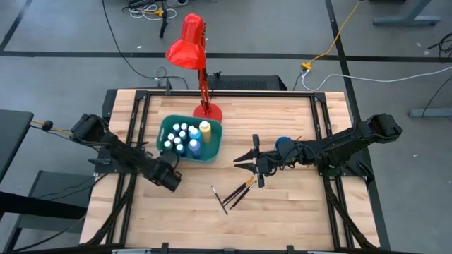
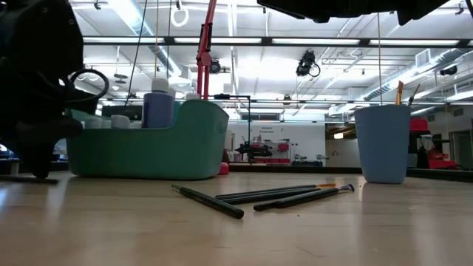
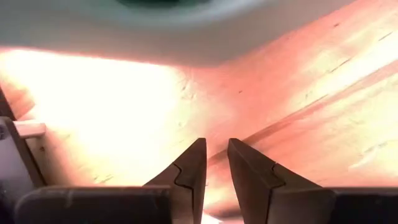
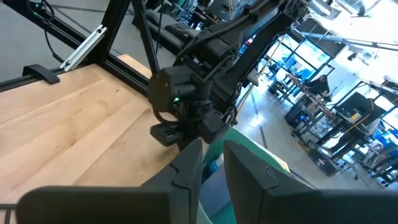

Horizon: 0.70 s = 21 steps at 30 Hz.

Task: Pick & Place Paint Supplies
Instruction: Put the black silver paint brush into the blue cup

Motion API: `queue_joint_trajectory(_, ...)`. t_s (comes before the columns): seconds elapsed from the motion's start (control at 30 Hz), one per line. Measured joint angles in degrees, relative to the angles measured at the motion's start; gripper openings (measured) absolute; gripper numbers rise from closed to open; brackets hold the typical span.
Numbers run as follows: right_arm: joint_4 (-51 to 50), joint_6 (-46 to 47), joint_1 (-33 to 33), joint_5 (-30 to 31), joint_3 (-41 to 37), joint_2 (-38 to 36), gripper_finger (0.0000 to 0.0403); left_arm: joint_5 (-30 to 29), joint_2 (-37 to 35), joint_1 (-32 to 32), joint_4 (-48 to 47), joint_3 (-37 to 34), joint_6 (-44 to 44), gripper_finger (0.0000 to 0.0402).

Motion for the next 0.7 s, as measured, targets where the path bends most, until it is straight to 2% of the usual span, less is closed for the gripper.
queue_joint_trajectory(0.23, -0.3, 0.0, 0.0, 0.0, 0.0, 0.0, 0.0078, 4.3, 0.1, -0.1, 2.8, 3.5, 2.5, 0.0082)
queue_joint_trajectory(0.47, -0.2, 0.2, 0.0, 0.0, 0.0, 0.0, 0.0078, 3.6, 0.1, -0.6, 2.0, 12.2, 9.7, 0.0082)
queue_joint_trajectory(0.53, -0.2, 0.2, 0.0, 0.0, 0.0, 0.0, 0.0078, 2.8, 0.1, -1.1, 0.7, 15.3, 7.4, 0.0082)
queue_joint_trajectory(0.7, -0.2, 0.1, 0.0, 0.0, 0.0, 0.0, 0.0078, 0.6, 0.4, -3.3, -1.7, 22.2, -9.9, 0.0082)
